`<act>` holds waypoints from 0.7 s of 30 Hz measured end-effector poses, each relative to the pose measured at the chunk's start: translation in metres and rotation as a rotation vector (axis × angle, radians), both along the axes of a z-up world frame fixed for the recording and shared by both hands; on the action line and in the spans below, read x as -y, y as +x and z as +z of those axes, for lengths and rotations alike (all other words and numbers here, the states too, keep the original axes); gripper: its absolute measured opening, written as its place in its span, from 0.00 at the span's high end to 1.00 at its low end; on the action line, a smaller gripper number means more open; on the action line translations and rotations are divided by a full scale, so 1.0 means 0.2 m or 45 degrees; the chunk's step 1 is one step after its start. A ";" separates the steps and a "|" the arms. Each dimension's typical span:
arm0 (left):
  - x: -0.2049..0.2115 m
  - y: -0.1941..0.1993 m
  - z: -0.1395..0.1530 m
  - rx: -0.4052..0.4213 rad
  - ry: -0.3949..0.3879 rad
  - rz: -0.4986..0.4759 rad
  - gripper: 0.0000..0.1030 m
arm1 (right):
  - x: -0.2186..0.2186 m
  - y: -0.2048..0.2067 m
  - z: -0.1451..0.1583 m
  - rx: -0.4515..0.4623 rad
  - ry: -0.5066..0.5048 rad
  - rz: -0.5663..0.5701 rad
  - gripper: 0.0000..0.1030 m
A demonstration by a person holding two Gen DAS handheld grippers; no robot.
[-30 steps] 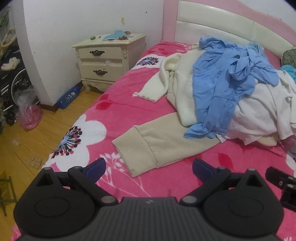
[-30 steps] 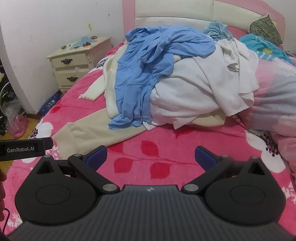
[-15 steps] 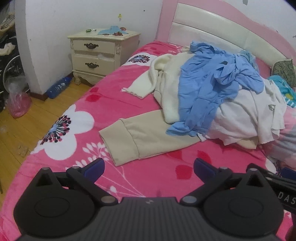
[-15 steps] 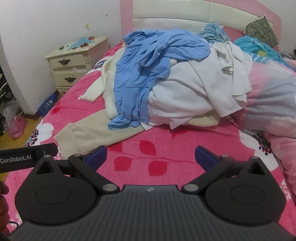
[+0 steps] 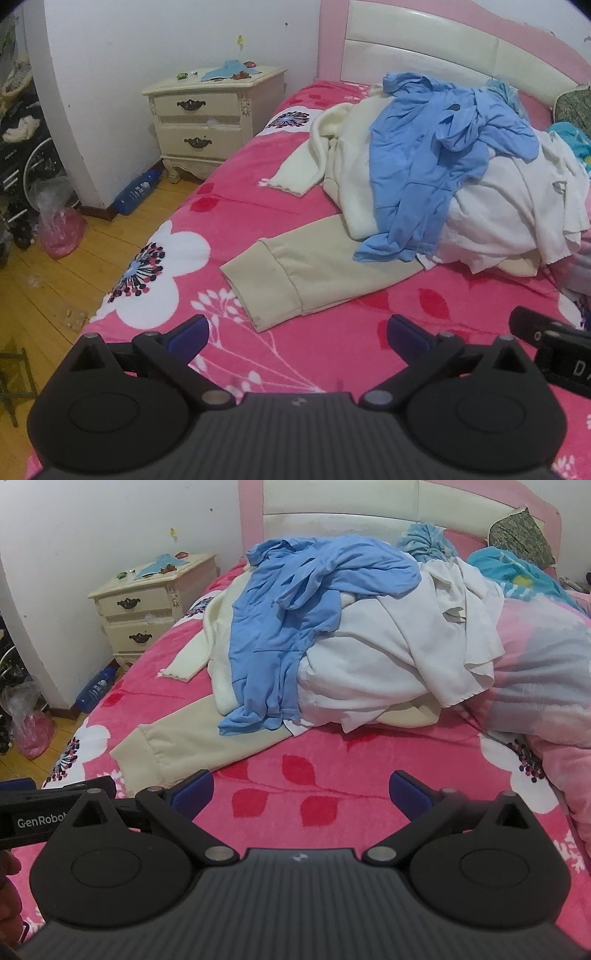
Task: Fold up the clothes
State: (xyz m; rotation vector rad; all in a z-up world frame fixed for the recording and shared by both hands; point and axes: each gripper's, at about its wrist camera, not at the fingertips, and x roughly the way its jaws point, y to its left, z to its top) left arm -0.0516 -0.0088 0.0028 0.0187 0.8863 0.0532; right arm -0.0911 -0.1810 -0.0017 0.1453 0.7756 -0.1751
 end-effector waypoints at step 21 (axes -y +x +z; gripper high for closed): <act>0.05 0.02 -0.03 -0.020 0.065 -0.028 0.00 | 0.04 0.01 -0.03 -0.009 0.013 -0.013 0.01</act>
